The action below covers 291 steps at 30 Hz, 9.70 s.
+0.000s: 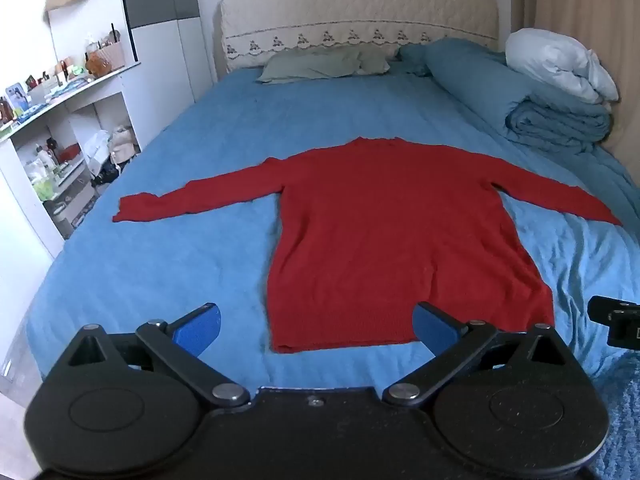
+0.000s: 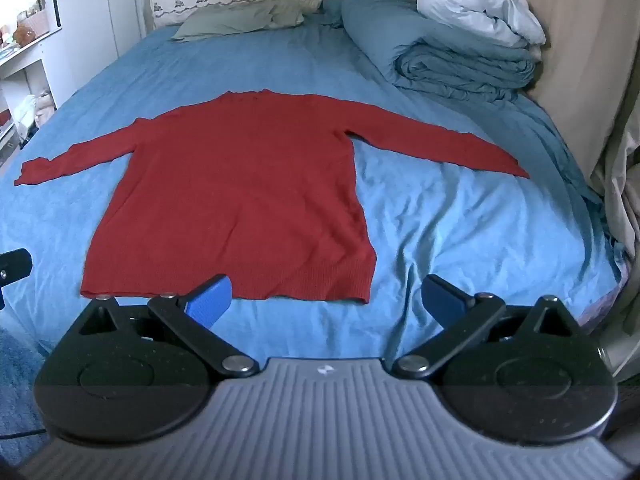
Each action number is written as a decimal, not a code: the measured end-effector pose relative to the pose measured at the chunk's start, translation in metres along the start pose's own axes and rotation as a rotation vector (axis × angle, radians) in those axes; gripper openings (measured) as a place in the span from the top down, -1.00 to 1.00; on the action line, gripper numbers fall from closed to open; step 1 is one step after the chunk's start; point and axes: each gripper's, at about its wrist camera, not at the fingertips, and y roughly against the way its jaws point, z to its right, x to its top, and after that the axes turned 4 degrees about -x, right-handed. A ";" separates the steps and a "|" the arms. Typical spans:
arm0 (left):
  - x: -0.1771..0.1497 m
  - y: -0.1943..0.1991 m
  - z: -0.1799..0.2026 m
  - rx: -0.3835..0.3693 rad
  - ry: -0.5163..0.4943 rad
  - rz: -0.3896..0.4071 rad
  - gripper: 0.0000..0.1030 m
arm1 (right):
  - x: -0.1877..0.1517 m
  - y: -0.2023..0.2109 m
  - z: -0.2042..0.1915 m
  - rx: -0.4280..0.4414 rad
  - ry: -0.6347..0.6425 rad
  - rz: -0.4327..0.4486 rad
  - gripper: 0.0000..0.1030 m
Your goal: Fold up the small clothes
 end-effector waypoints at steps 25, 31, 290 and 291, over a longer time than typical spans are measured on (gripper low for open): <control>-0.005 0.005 -0.001 -0.027 0.004 0.049 -1.00 | 0.001 -0.002 -0.002 0.010 -0.003 -0.008 -1.00; -0.003 0.004 -0.002 -0.024 0.004 0.045 -1.00 | 0.001 -0.002 -0.002 0.008 -0.003 -0.008 -1.00; 0.202 -0.287 -0.159 -0.097 0.226 0.225 -1.00 | 0.175 -0.283 -0.047 0.263 0.092 0.368 -1.00; 0.197 -0.279 -0.170 -0.100 0.247 0.217 -1.00 | 0.176 -0.274 -0.054 0.273 0.101 0.359 -1.00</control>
